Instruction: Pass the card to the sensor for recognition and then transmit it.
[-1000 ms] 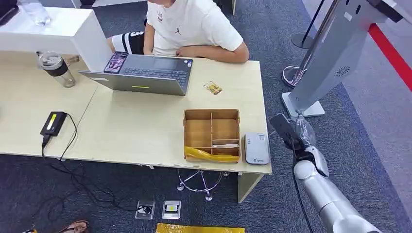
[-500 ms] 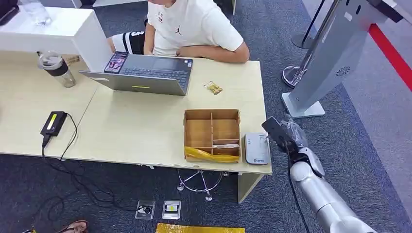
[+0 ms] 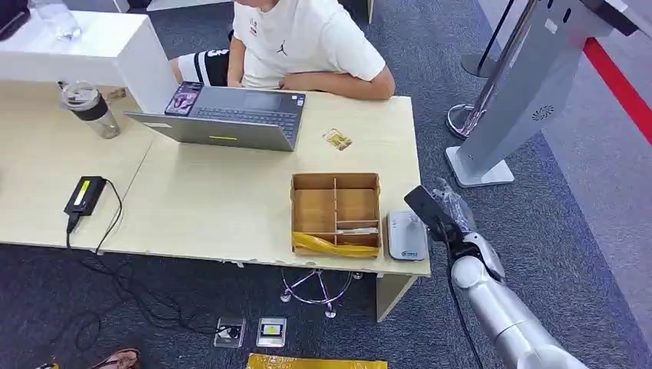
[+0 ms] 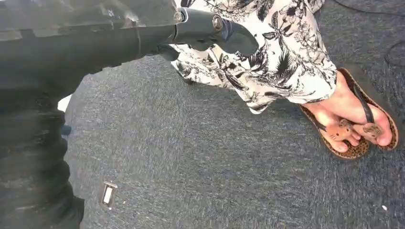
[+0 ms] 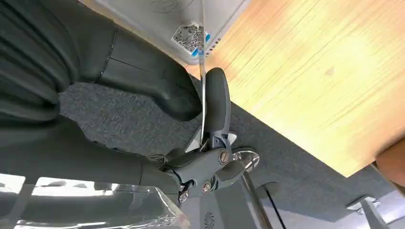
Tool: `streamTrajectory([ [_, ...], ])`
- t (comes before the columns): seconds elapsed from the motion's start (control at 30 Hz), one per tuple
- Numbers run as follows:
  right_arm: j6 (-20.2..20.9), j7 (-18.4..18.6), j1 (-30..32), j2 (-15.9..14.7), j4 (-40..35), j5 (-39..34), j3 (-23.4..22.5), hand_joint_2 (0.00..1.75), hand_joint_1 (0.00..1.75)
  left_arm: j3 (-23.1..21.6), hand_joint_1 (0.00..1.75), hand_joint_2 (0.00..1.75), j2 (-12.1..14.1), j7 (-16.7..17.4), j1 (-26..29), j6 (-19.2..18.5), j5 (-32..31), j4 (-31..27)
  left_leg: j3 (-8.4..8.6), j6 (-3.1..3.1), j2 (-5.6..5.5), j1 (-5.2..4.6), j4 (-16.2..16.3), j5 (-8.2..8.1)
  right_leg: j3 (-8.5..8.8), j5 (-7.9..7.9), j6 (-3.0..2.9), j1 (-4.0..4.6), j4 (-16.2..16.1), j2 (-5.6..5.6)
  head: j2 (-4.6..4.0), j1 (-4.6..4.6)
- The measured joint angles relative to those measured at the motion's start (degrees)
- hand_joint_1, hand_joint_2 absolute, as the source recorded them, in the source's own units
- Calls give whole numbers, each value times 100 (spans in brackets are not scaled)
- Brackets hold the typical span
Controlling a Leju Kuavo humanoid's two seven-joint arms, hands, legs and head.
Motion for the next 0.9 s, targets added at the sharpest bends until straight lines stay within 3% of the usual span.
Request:
streamTrajectory([
  [0.33,-5,-9,33,7,-125,-28,74,175,175,20,0,175,-35,-29,-8,-4,9,0,1,0,0,0,0,0,-1,0,0,0,0,1,0,0],
  [0.9,-566,-339,-10,11,385,79,138,175,175,48,0,175,-157,15,-14,63,177,4,0,0,0,0,0,0,-1,0,0,0,-1,1,0,0],
])
